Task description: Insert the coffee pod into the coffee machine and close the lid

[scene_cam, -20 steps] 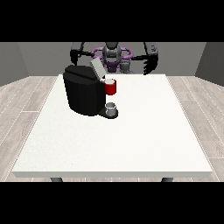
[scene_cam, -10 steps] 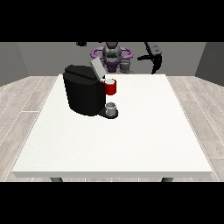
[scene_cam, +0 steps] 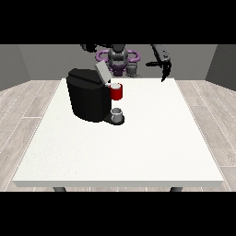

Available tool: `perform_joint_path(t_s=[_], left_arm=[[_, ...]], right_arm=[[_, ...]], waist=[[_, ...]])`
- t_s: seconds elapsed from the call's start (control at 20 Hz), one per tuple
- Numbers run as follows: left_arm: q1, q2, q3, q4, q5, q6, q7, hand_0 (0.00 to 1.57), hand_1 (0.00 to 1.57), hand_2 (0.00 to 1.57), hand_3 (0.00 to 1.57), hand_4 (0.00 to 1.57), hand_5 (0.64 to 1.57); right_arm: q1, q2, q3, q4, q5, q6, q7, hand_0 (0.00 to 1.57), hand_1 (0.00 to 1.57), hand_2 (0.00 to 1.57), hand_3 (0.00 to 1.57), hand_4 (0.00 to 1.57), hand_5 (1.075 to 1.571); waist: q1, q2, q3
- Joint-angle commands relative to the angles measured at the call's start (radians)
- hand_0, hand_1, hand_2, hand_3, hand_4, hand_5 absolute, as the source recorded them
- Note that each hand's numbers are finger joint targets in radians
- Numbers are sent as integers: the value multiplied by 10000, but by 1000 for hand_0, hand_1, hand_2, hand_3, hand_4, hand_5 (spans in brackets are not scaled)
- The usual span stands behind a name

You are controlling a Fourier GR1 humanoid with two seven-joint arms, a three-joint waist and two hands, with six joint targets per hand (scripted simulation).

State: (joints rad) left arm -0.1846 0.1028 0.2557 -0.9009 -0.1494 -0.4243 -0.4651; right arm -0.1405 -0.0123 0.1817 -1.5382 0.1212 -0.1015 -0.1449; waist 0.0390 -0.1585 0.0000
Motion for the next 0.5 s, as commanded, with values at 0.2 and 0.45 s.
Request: perform_joint_path(t_s=[0.2, 0.45], left_arm=[[295, -173, -529, -1197, 356, -261, 28, 0, 0, 0, 0, 192, 1571], [110, -55, -652, -2035, 443, -84, -168, 0, 0, 0, 0, 211, 1571]], right_arm=[[-1465, 120, 265, 804, 1109, -1555, 456, 0, 0, 0, 0, 195, 1571], [-2626, -386, -1518, 1680, 271, -752, 10, 0, 0, 0, 0, 353, 1571]], waist=[[728, 1005, 0], [745, 1816, 2]])
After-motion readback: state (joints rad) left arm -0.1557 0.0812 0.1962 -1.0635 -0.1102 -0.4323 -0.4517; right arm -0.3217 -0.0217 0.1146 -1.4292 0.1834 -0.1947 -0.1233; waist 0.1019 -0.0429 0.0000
